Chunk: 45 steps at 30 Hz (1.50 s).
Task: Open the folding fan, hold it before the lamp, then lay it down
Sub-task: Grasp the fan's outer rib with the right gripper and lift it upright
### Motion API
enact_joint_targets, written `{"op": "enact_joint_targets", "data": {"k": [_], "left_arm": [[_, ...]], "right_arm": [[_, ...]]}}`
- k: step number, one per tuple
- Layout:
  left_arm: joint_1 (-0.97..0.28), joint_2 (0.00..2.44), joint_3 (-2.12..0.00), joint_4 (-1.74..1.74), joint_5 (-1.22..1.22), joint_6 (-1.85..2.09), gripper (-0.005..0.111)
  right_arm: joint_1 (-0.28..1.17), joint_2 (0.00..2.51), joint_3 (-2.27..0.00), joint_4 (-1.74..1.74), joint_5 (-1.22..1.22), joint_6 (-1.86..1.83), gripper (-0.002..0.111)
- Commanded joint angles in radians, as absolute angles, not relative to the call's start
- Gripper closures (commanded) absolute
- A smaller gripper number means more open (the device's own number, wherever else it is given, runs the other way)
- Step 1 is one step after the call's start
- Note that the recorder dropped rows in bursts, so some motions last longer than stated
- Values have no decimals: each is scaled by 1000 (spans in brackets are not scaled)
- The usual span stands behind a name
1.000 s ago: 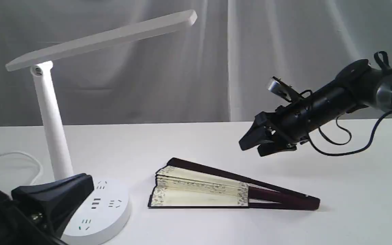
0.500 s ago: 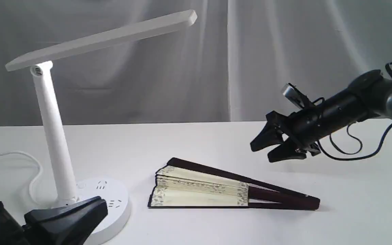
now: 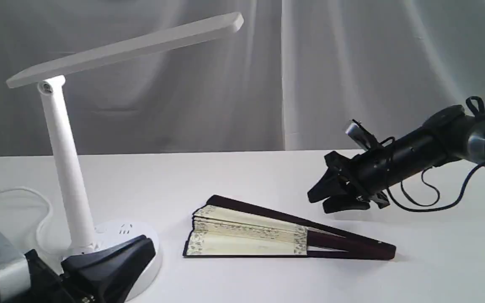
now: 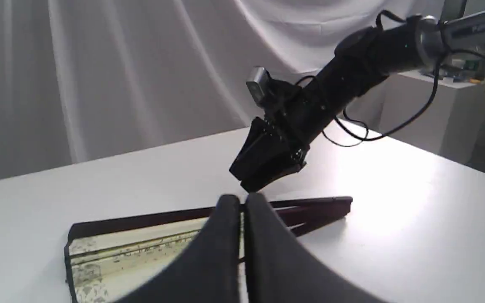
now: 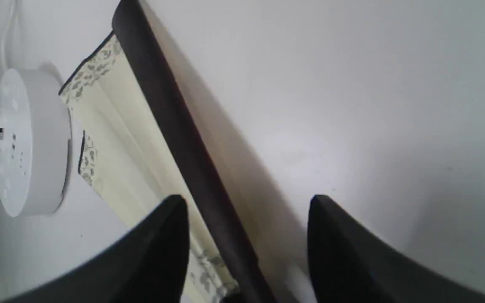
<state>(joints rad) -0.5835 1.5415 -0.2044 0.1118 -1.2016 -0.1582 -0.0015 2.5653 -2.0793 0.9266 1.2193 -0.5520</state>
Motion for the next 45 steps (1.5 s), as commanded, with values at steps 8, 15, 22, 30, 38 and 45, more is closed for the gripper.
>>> {"op": "enact_joint_targets", "data": {"k": [8, 15, 22, 30, 38, 45], "left_arm": [[-590, 1565, -212, 103, -1221, -159, 105], [-590, 1565, -212, 103, -1221, -159, 105], [-590, 1565, -212, 54, -1216, -183, 105], [-590, 1565, -212, 55, -1221, -213, 84], [-590, 1565, -212, 66, -1221, -213, 81], [-590, 1565, -212, 66, -1197, -228, 81]], "right_arm": [[49, 2587, -2079, 853, 1221, -603, 64], [49, 2590, -2079, 809, 1221, -603, 74], [49, 2590, -2079, 827, 1221, -578, 101], [49, 2579, -2079, 989, 1221, -567, 108], [39, 2499, -2079, 1111, 1221, -551, 108], [29, 2447, -1944, 1298, 1221, -595, 108]]}}
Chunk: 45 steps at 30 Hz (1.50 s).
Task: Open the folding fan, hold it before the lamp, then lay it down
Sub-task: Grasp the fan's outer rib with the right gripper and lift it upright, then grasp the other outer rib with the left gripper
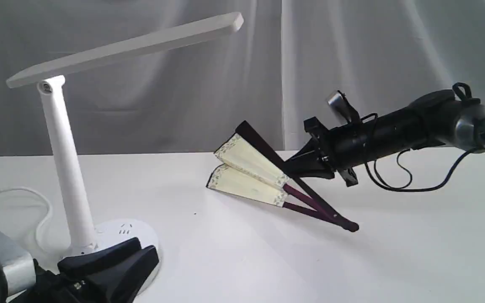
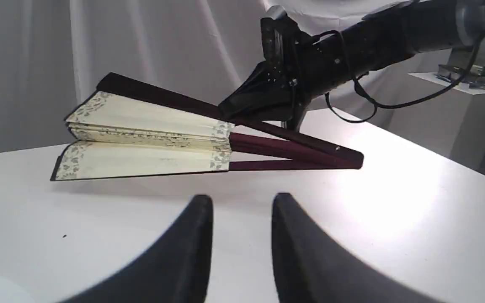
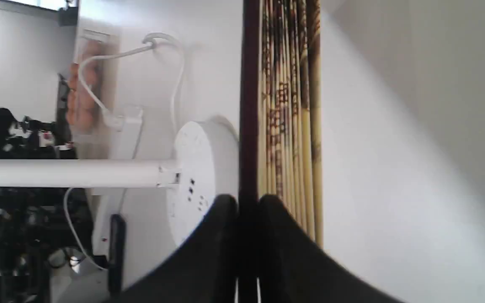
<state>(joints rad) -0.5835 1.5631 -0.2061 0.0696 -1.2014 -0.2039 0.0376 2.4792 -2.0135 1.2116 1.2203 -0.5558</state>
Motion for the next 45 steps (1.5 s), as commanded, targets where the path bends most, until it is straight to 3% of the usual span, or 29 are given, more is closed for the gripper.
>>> {"op": "enact_joint_targets", "data": {"k": [1, 20, 27, 33, 39, 45], "left_arm": [[-590, 1565, -212, 64, -1197, -270, 81], [-590, 1565, -212, 42, -972, -1363, 81], [-590, 1565, -240, 115, -968, -1489, 55], [-590, 1565, -259, 91, -967, -1516, 55], [-590, 1565, -274, 75, -967, -1525, 68], [-590, 1592, -274, 65, -1006, -1525, 65]], "right_arm": [[25, 2437, -1917, 1322, 1221, -610, 108], [21, 2246, -1594, 1506, 1221, -798, 108], [39, 2200, -1472, 1551, 1221, -866, 108], [68, 2158, -1412, 1591, 1221, -880, 108], [106, 2105, -1358, 1588, 1221, -898, 108], [131, 2042, -1243, 1628, 1221, -970, 108]]}}
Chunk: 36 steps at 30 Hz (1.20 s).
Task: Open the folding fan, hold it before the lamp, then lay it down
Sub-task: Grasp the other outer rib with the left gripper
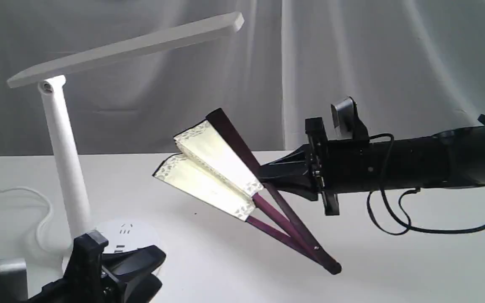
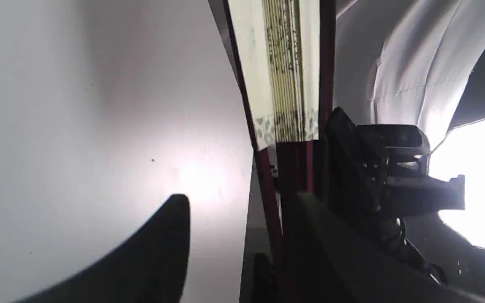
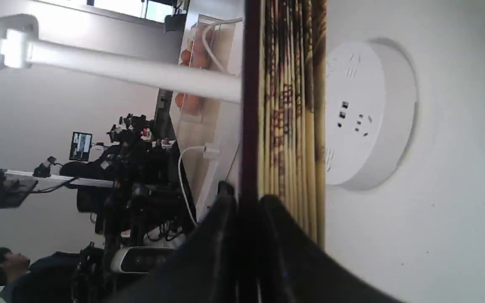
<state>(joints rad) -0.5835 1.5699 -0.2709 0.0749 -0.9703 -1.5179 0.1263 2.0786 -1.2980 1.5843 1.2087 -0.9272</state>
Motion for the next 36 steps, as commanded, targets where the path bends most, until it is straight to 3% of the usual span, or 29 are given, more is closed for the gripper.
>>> {"op": "enact_joint_targets", "data": {"k": [1, 10, 29, 36], "left_arm": [[-590, 1607, -274, 73, -1033, -1533, 65], [-590, 1744, -325, 84, -1208, -1545, 65], [-590, 1923, -504, 123, -1221, -1581, 66], [-590, 1947, -518, 93, -1221, -1597, 77]], "right_arm": [[131, 2030, -1217, 1643, 1221, -972, 108], [156, 1986, -1095, 1688, 1221, -1026, 108], [189, 1986, -1071, 1744, 1221, -1098, 108], [189, 1986, -1071, 1744, 1221, -1100, 108]]}}
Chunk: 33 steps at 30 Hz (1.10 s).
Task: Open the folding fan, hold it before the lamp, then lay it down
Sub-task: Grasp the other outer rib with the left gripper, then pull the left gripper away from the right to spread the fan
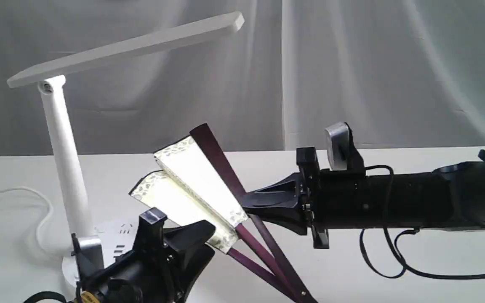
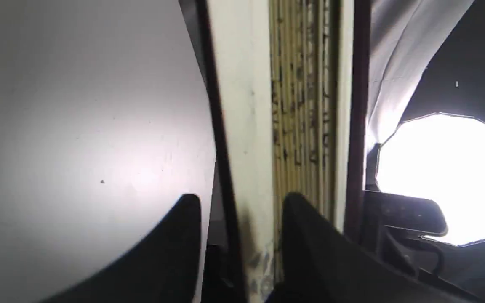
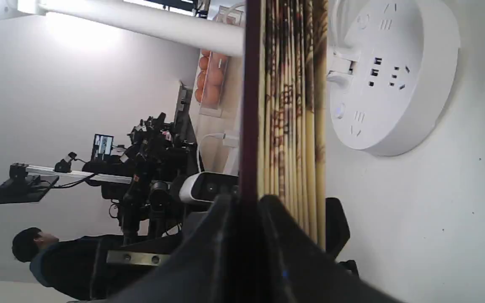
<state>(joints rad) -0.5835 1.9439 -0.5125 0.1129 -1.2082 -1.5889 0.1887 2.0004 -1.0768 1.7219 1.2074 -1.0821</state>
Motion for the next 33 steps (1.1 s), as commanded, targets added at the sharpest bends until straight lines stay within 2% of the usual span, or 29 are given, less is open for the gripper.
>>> {"op": "enact_joint_targets", "data": {"k": [1, 5, 14, 24, 30, 33], "left_arm": [[-590, 1947, -518, 82, -1221, -1597, 80], [-590, 1947, -518, 62, -1221, -1597, 86], [-590, 1984, -599, 130, -1221, -1601, 86], [-590, 2026, -599, 140, -1221, -1622, 86], [-590, 2026, -599, 126, -1221, -1622, 107], [-590, 2026, -599, 126, -1221, -1622, 107]], "right_arm": [[189, 1986, -1071, 1744, 1221, -1100, 108], [189, 1986, -1071, 1744, 1221, -1100, 108], [189, 1986, -1071, 1744, 1221, -1100, 108], [189, 1986, -1071, 1744, 1221, -1100, 108], [189, 1986, -1071, 1744, 1221, -1102, 108], [189, 1986, -1071, 1744, 1221, -1102, 108]]}}
